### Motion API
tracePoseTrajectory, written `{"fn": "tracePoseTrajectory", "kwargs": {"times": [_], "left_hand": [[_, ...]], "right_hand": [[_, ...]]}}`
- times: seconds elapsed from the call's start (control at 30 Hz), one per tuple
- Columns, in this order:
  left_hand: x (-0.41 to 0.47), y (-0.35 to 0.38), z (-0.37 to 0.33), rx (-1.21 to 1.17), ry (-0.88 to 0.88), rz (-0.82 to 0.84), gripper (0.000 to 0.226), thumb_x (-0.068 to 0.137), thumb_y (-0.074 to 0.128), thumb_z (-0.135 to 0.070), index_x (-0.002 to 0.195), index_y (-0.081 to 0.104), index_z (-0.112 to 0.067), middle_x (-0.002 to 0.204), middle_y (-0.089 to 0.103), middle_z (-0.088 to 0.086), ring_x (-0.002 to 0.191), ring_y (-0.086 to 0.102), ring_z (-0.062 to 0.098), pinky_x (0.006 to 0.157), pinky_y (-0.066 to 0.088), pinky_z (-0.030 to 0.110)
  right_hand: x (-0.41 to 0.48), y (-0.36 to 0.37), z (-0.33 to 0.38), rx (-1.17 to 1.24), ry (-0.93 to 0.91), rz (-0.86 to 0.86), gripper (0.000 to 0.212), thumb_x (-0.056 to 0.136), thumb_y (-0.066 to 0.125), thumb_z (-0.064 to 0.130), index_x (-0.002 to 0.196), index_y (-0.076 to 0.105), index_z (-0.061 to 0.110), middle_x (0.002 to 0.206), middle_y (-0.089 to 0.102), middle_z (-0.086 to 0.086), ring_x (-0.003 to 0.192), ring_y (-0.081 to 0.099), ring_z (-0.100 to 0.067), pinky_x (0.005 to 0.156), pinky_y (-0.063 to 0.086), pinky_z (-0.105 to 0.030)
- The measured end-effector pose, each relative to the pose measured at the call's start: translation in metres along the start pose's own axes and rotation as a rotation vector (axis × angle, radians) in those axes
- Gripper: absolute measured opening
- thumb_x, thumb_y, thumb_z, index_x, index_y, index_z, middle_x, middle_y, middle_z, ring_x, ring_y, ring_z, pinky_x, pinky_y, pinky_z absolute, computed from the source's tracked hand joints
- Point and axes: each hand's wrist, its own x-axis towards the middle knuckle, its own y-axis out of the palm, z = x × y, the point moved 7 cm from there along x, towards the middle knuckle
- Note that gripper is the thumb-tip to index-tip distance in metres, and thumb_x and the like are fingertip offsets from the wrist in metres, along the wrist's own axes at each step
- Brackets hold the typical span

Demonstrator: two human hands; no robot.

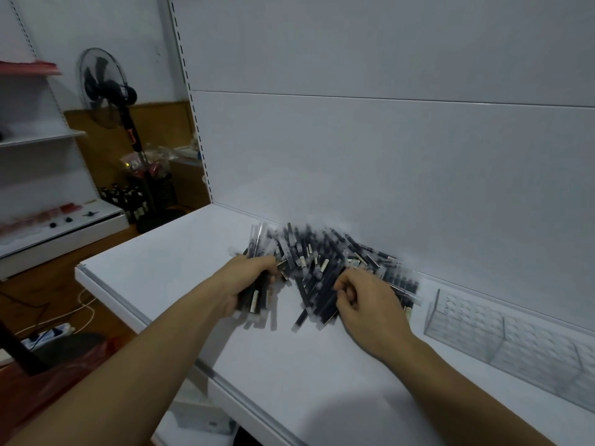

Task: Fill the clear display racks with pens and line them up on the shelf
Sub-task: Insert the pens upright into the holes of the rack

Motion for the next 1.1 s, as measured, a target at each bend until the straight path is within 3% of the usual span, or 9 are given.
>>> {"fn": "tracePoseTrajectory", "kwargs": {"times": [0.17, 0.3, 0.37, 0.5, 0.63, 0.77, 0.93, 1.03, 1.1], "left_hand": [[-0.005, 0.002, 0.004, -0.032, 0.000, 0.024, 0.006, 0.085, 0.058, -0.001, 0.085, 0.063, 0.001, 0.069, 0.065, 0.013, 0.047, 0.053, 0.019, 0.045, 0.049, 0.025], [-0.005, 0.004, 0.009, 0.047, -0.001, 0.023, 0.009, 0.079, 0.061, 0.001, 0.087, 0.066, 0.002, 0.071, 0.067, 0.018, 0.048, 0.060, 0.025, 0.052, 0.052, 0.034], [-0.004, 0.004, 0.011, 0.065, -0.002, 0.019, 0.010, 0.075, 0.062, 0.001, 0.085, 0.065, 0.000, 0.066, 0.061, 0.017, 0.051, 0.060, 0.026, 0.056, 0.052, 0.035], [-0.003, 0.007, 0.011, 0.088, 0.005, 0.042, 0.018, 0.070, 0.066, -0.003, 0.088, 0.067, 0.001, 0.070, 0.065, 0.017, 0.056, 0.060, 0.026, 0.061, 0.054, 0.035], [-0.004, 0.018, 0.007, 0.081, 0.024, 0.090, 0.015, 0.082, 0.060, 0.001, 0.094, 0.067, 0.007, 0.086, 0.074, 0.024, 0.052, 0.064, 0.020, 0.053, 0.054, 0.029], [-0.008, 0.014, 0.007, 0.024, 0.002, 0.069, 0.009, 0.084, 0.056, 0.003, 0.078, 0.063, 0.002, 0.064, 0.065, 0.016, 0.043, 0.055, 0.018, 0.043, 0.049, 0.024], [-0.011, 0.004, 0.008, -0.080, -0.096, 0.162, 0.015, 0.085, 0.052, -0.007, 0.094, 0.064, -0.003, 0.064, 0.056, 0.004, 0.041, 0.047, 0.012, 0.039, 0.042, 0.019], [-0.017, -0.001, 0.007, -0.108, -0.134, 0.221, 0.020, 0.084, 0.051, -0.010, 0.097, 0.064, -0.006, 0.064, 0.052, 0.001, 0.040, 0.044, 0.010, 0.040, 0.042, 0.020], [-0.021, -0.001, 0.005, -0.131, -0.150, 0.247, 0.017, 0.083, 0.050, -0.010, 0.093, 0.063, -0.006, 0.064, 0.050, 0.001, 0.040, 0.043, 0.011, 0.041, 0.041, 0.020]], "right_hand": [[0.003, -0.016, 0.028, -0.125, -0.134, -0.176, 0.006, 0.099, 0.057, 0.025, 0.094, 0.061, 0.026, 0.087, 0.058, 0.013, 0.084, 0.044, -0.011, 0.075, 0.044, -0.030], [0.019, 0.015, 0.061, -0.114, -0.082, 0.066, 0.031, 0.093, 0.062, 0.059, 0.101, 0.051, 0.031, 0.088, 0.054, 0.016, 0.082, 0.050, -0.008, 0.068, 0.043, -0.026], [0.030, 0.028, 0.060, -0.042, 0.021, 0.140, 0.048, 0.082, 0.074, 0.063, 0.104, 0.046, 0.031, 0.085, 0.059, 0.013, 0.076, 0.058, -0.008, 0.064, 0.051, -0.029], [0.045, 0.028, 0.054, 0.074, 0.115, 0.288, 0.057, 0.074, 0.087, 0.050, 0.109, 0.051, 0.025, 0.078, 0.069, 0.007, 0.072, 0.068, -0.010, 0.065, 0.057, -0.031], [0.052, 0.023, 0.049, -0.041, 0.143, 0.317, 0.039, 0.086, 0.074, 0.018, 0.120, 0.055, 0.016, 0.095, 0.064, 0.000, 0.080, 0.065, -0.016, 0.066, 0.057, -0.032], [0.059, 0.008, 0.037, 0.108, 0.274, 0.262, 0.023, 0.096, 0.060, 0.020, 0.118, 0.057, 0.014, 0.102, 0.062, -0.003, 0.080, 0.061, -0.015, 0.062, 0.047, -0.028], [0.061, -0.017, 0.015, 0.167, 0.395, 0.161, 0.028, 0.105, 0.037, 0.020, 0.104, 0.062, 0.006, 0.091, 0.066, -0.008, 0.074, 0.061, -0.021, 0.061, 0.046, -0.031], [0.060, -0.034, 0.004, 0.224, 0.446, 0.112, 0.033, 0.106, 0.044, 0.023, 0.078, 0.055, 0.011, 0.067, 0.055, -0.003, 0.054, 0.047, -0.018, 0.050, 0.037, -0.028], [0.060, -0.048, -0.001, 0.241, 0.446, 0.054, 0.031, 0.106, 0.050, 0.025, 0.079, 0.060, 0.013, 0.063, 0.054, 0.000, 0.050, 0.046, -0.015, 0.044, 0.037, -0.022]]}}
